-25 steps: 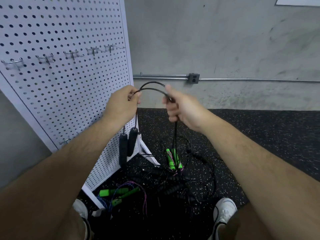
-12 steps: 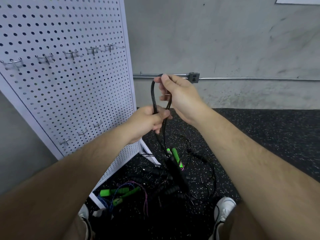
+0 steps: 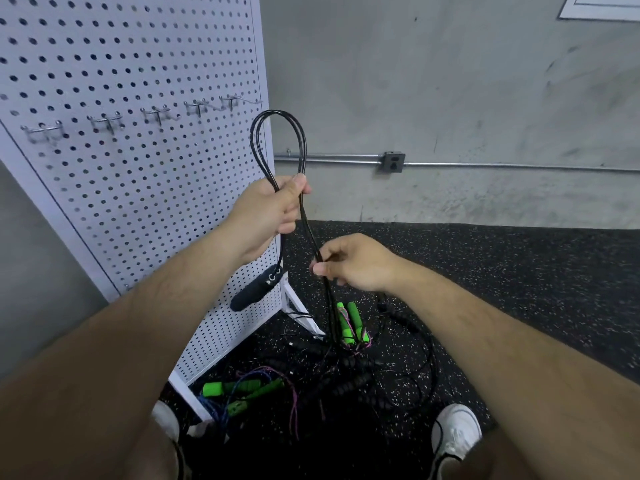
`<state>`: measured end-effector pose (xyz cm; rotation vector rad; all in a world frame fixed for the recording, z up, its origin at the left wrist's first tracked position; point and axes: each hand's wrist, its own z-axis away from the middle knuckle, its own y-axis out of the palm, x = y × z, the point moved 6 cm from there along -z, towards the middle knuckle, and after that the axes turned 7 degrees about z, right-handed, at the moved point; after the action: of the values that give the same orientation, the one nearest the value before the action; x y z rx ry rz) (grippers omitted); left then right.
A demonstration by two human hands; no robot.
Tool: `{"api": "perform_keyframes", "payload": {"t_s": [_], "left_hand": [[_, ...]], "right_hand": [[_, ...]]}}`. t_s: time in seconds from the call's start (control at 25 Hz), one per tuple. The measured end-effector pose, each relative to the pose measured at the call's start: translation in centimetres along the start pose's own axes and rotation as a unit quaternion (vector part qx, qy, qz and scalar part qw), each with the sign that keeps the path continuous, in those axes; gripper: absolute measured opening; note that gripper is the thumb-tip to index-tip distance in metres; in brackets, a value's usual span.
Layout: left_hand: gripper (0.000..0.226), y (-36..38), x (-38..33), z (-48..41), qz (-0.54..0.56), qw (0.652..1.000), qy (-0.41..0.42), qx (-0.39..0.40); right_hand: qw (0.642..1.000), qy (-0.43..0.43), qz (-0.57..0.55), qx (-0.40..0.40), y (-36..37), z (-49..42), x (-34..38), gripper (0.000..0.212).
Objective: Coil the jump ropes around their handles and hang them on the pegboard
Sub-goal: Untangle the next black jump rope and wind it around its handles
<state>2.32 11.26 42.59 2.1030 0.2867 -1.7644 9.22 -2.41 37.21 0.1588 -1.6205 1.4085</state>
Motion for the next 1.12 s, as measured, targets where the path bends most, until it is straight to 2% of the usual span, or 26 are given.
{"api": "perform_keyframes", "payload": {"t_s": [0.12, 0.24, 0.32, 0.44, 0.52, 0.64, 0.72, 0.76, 0.84, 0.92, 1.04, 1.12], "left_hand": [[0.027, -0.7, 0.8, 0.2, -0.083, 0.996, -0.014, 0.008], [0.033, 0.2, 3.2, 1.3, -0.151, 0.985, -0.058, 0.058], [0.033, 1.0, 4.8, 2.1, -0.165, 0.978, -0.087, 0.089], [0.024, 2.2, 5.8, 2.5, -0.167, 0.976, -0.092, 0.102], [0.027, 2.2, 4.8, 2.3, -0.138, 0.984, -0.081, 0.082], [0.03, 1.6, 2.6, 1.4, -0.093, 0.993, -0.049, 0.061], [0.03, 1.0, 1.5, 0.8, -0.062, 0.996, -0.026, 0.051], [0.029, 0.8, 1.3, 0.5, -0.048, 0.998, -0.02, 0.046], [0.027, 0.6, 1.3, 0.3, -0.022, 0.999, -0.027, 0.034], [0.029, 0.4, 2.3, 0.7, -0.03, 0.996, -0.065, 0.043], [0.031, 1.4, 4.8, 2.4, -0.112, 0.977, -0.128, 0.129], [0.027, 2.2, 5.6, 2.8, -0.129, 0.973, -0.132, 0.139]], "right_hand": [[0.991, -0.007, -0.075, -0.106, -2.4, -0.2, 1.2, 0.015], [0.957, -0.053, -0.198, -0.205, -5.5, 0.0, 3.2, 0.017], [0.922, -0.083, -0.302, -0.227, -6.7, 0.0, 4.4, 0.015], [0.892, -0.105, -0.369, -0.238, -7.2, -0.1, 5.3, 0.009], [0.909, -0.065, -0.352, -0.214, -6.6, -0.4, 4.1, 0.014], [0.986, 0.005, -0.155, -0.066, -3.3, -0.1, 2.0, 0.019], [0.999, 0.006, -0.039, 0.011, -1.2, 0.5, 1.5, 0.009], [1.0, 0.001, -0.023, 0.012, -0.9, 0.5, 1.4, 0.011], [0.998, -0.004, -0.051, -0.038, -1.5, 0.2, 1.6, 0.018], [0.985, -0.013, -0.124, -0.121, -3.3, -0.1, 2.0, 0.021], [0.931, -0.033, -0.272, -0.239, -6.5, 0.0, 2.5, 0.023], [0.914, -0.029, -0.318, -0.252, -7.2, -0.2, 2.2, 0.021]]}}
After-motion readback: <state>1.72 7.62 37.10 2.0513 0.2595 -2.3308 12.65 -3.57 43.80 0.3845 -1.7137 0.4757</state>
